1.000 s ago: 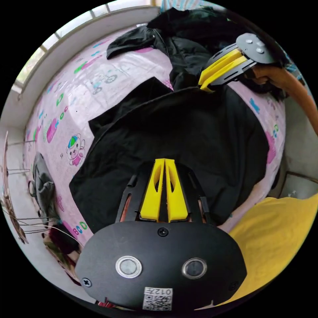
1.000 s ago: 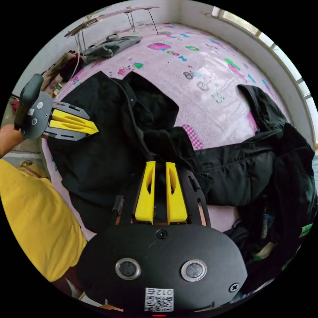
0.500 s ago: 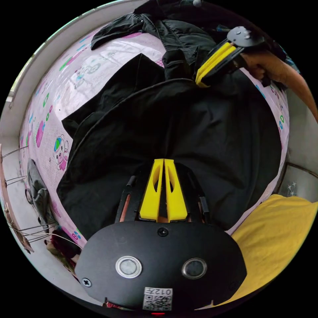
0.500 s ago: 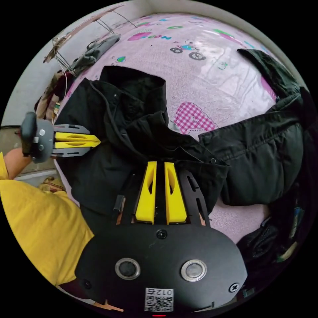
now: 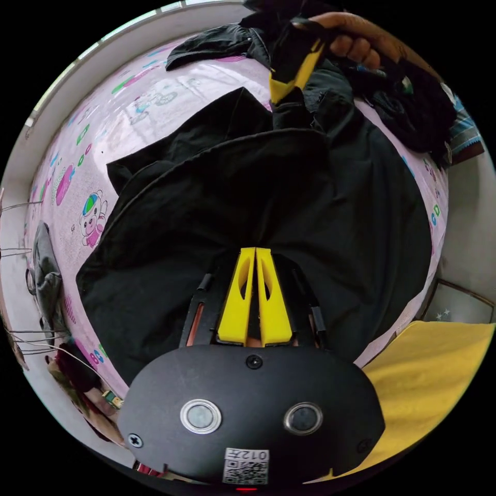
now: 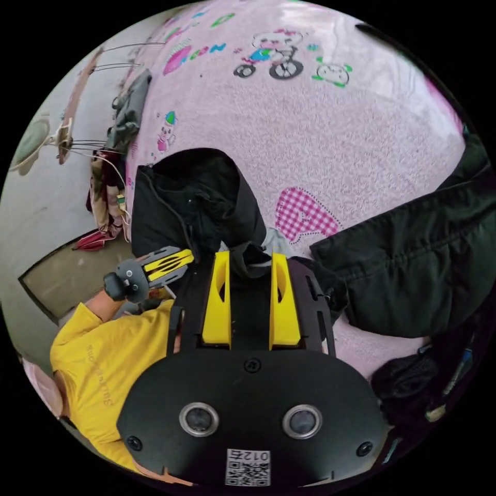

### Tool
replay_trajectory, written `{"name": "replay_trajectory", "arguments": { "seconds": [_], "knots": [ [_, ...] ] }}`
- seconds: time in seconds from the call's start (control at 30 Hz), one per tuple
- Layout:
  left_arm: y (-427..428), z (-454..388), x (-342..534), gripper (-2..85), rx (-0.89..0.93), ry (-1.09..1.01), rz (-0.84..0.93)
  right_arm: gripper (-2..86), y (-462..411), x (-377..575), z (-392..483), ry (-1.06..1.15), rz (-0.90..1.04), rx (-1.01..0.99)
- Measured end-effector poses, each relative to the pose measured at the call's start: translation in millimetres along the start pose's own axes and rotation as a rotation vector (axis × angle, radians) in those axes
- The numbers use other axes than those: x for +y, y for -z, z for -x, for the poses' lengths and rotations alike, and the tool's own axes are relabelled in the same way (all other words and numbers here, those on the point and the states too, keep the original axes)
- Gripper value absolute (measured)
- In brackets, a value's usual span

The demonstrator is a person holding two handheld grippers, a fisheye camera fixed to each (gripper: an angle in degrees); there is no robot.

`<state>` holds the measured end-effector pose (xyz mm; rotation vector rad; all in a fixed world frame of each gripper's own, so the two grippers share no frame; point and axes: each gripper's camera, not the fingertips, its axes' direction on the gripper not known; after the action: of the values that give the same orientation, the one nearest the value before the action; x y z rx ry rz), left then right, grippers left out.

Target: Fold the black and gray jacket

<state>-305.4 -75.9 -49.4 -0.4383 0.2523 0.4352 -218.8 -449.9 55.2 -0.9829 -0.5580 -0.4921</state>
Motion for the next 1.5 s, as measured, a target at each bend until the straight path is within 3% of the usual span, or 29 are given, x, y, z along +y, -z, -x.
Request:
{"name": "replay_trajectory", "arguments": {
  "seconds": [0.13,0.23,0.4,0.67,0.97,1.13,1.5],
  "knots": [
    [17,31,17,-0.1,0.016,0.076,-0.056,2.4,17,30,19,0.107,-0.103,-0.062],
    [29,60,23,-0.2,0.068,0.113,-0.081,1.4,27,74,53,0.388,-0.179,-0.069],
    [49,92,28,-0.1,0.109,0.113,-0.141,0.6,15,179,122,0.799,-0.282,0.235],
    [61,120,26,0.1,0.108,0.027,-0.189,0.1,-24,243,188,1.051,-0.261,0.731],
    [73,148,-36,6.2,0.334,-0.422,-0.372,0.0,-20,269,205,1.17,-0.202,0.713],
    [44,160,-83,9.0,0.633,-0.707,-0.25,0.0,-5,280,204,1.17,-0.201,0.646],
    [-16,201,-124,7.7,0.933,-0.86,-0.157,0.0,24,279,191,1.158,-0.193,0.48]
  ]
}}
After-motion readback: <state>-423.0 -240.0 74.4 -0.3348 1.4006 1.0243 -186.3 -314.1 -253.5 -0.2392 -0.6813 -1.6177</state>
